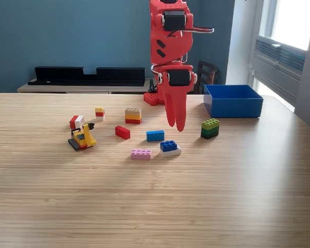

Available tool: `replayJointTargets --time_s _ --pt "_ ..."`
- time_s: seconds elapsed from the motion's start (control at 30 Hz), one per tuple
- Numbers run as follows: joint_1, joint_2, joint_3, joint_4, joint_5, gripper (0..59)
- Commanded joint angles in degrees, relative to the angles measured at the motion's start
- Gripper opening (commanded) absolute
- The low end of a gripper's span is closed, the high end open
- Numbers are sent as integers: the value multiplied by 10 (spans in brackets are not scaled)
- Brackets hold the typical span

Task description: Grasp a lego block and put it in the bin.

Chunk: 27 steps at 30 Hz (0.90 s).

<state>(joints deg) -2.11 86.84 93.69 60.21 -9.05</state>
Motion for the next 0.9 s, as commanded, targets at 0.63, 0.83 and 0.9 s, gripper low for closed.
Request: replayJointTargets --time_s 0.63,0.83,0.9 --pt "15 -128 -99 -2 -12 243" --pt "21 -166 -138 14 -14 220" --pt "21 -175 -149 22 -15 198"
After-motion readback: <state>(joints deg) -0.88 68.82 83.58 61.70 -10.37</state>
